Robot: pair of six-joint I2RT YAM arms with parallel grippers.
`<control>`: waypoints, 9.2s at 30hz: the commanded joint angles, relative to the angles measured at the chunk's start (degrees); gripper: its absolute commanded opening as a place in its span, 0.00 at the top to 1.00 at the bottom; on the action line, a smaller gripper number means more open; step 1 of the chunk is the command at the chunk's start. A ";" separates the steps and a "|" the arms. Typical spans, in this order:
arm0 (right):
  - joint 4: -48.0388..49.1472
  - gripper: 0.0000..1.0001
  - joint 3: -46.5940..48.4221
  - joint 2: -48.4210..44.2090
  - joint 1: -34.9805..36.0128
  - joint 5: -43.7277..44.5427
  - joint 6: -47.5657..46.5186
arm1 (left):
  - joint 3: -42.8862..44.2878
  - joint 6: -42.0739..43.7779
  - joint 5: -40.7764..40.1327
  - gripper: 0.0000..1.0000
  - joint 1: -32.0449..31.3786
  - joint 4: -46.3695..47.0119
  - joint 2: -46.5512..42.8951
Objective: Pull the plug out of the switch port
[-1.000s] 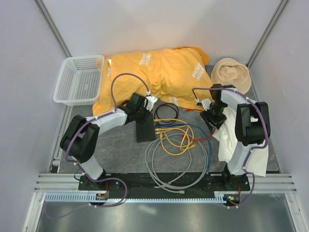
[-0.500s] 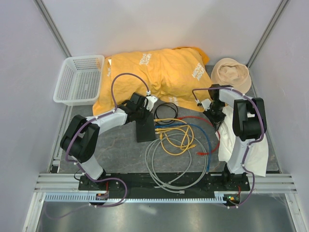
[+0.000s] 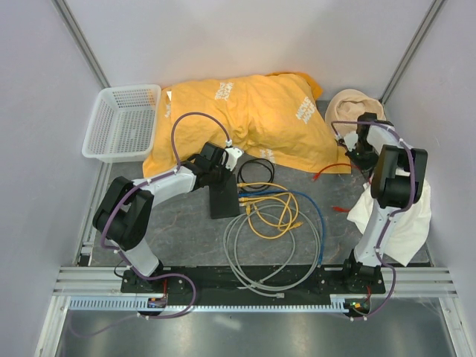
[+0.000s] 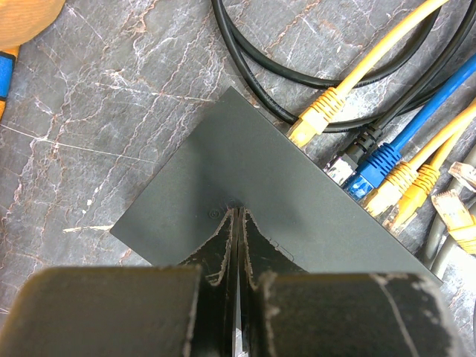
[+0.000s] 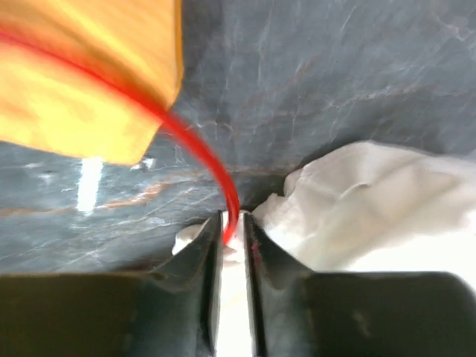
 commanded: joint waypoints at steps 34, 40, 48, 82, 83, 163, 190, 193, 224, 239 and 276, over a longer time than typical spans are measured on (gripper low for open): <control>18.87 0.40 10.62 7.60 36.91 -69.05 32.86 | -7.16 -3.79 20.05 0.99 8.04 -4.50 -13.25; 21.16 0.43 13.44 12.08 37.35 -68.34 34.62 | -6.98 -0.98 21.81 0.98 8.13 -5.03 -12.20; 20.81 0.51 14.76 14.37 38.23 -65.01 33.75 | -7.60 -0.54 22.08 0.98 8.04 -5.20 -11.59; 15.97 0.62 13.09 17.18 38.50 -58.24 29.26 | -6.19 -1.77 15.48 0.98 7.60 -2.65 -4.03; 16.23 0.62 13.09 17.01 38.67 -57.63 29.52 | -6.19 -1.77 15.48 0.98 7.60 -2.65 -4.11; 12.02 1.00 9.75 14.29 43.24 -40.92 24.78 | -4.96 -2.03 14.25 0.99 6.02 -1.86 -1.21; 5.87 1.00 19.77 19.74 43.59 -38.64 21.09 | -4.96 -1.24 13.56 0.98 5.23 -2.13 -1.21; 5.34 1.00 10.48 15.45 44.30 -41.44 20.91 | -4.87 -0.63 13.20 0.99 4.61 -2.21 -1.30; -1.60 1.00 15.88 8.22 40.34 -14.28 5.43 | -4.26 0.78 11.79 0.98 1.71 -3.18 -0.42; -10.11 0.47 20.65 4.09 39.47 -34.84 4.75 | -5.31 1.31 11.53 0.98 1.62 -2.30 -1.83; -9.16 0.89 15.02 -0.91 34.81 -16.42 -2.10 | -5.49 1.57 11.97 0.98 1.62 -2.57 -2.18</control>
